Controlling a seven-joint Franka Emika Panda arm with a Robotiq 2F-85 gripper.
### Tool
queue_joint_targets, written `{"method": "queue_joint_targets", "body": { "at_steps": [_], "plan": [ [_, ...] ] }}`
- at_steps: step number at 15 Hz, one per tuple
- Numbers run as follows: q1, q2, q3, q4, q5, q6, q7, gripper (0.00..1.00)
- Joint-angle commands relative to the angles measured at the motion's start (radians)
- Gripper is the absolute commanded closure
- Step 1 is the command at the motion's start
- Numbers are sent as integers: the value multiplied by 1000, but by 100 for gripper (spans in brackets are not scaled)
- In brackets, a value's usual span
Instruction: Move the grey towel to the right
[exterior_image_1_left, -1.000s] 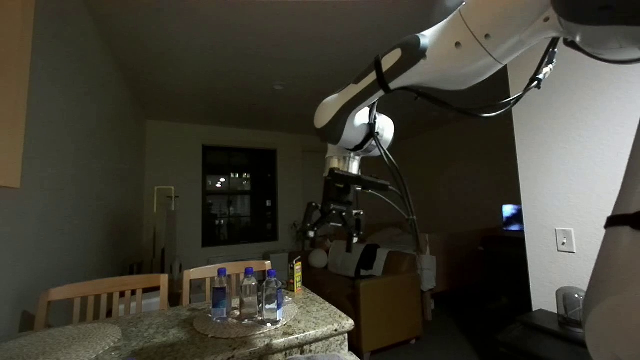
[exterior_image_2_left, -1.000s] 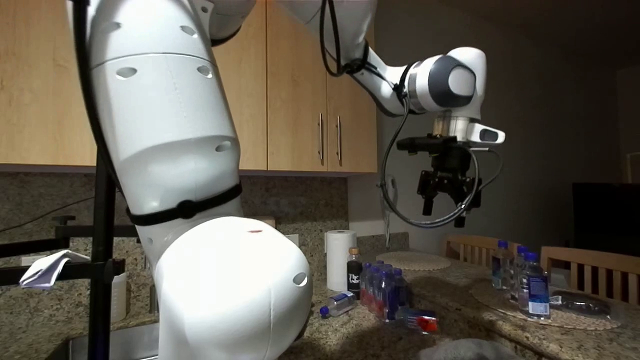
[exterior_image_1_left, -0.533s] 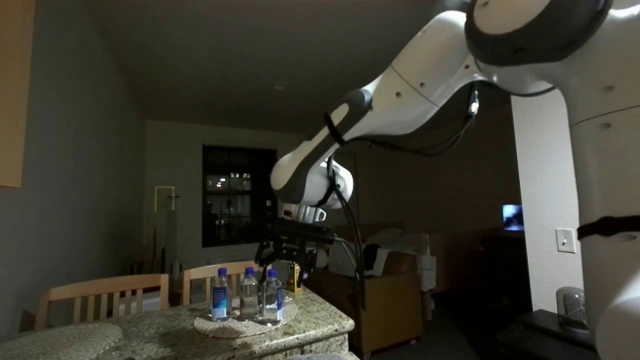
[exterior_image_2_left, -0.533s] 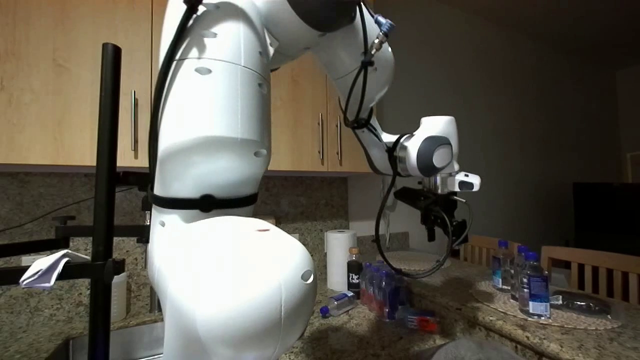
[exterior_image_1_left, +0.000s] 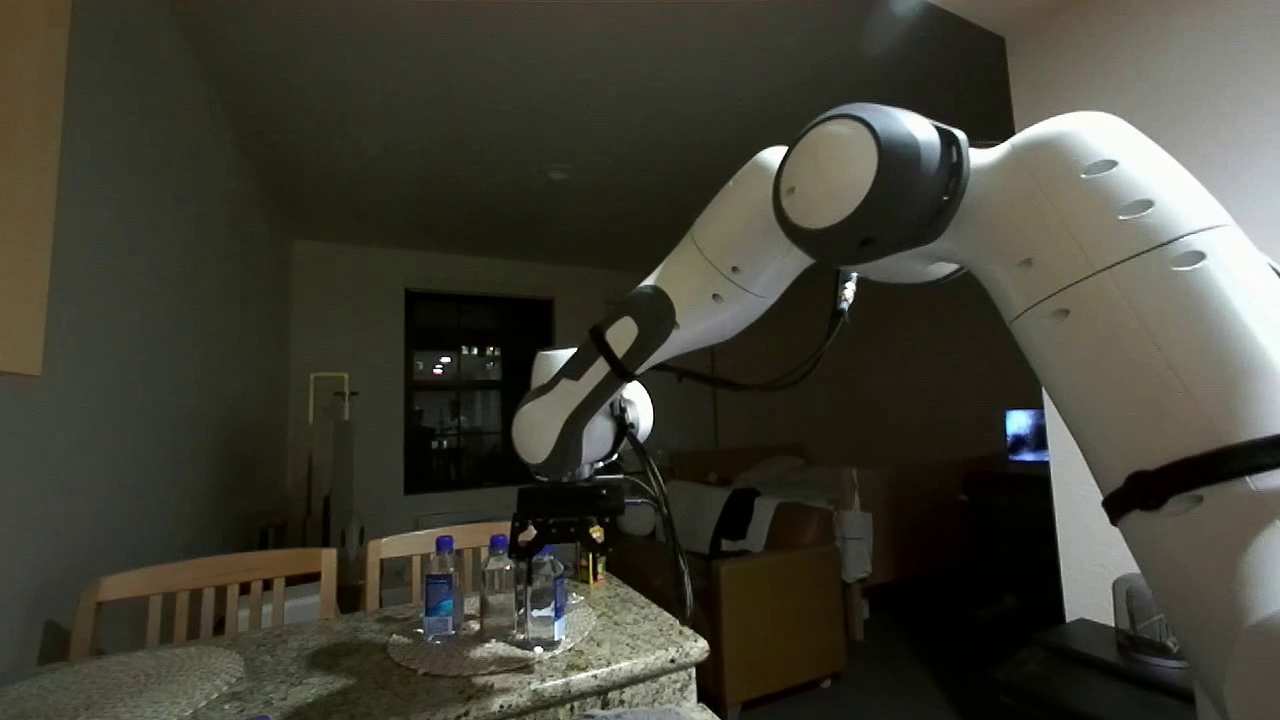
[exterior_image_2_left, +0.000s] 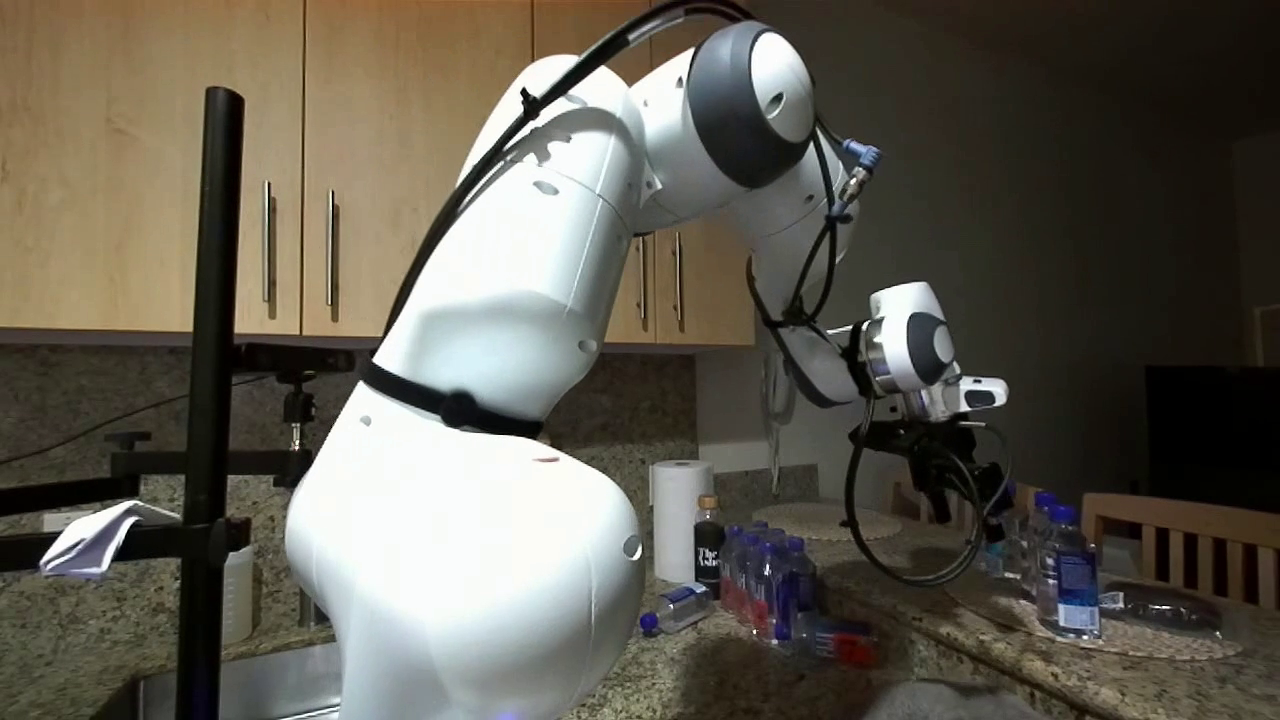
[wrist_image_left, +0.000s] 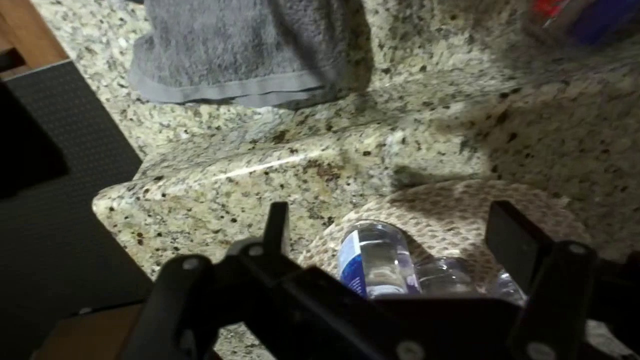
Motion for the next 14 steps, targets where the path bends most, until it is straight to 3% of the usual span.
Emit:
{"method": "queue_joint_targets", "body": {
  "at_steps": [1,6,14],
  "plan": [
    [45,91,-53,174,-73,-211,57,0],
    [39,100,-87,222,-71,-408,149,0],
    [23,47,-116,127,-75,-471,385,0]
  ]
}}
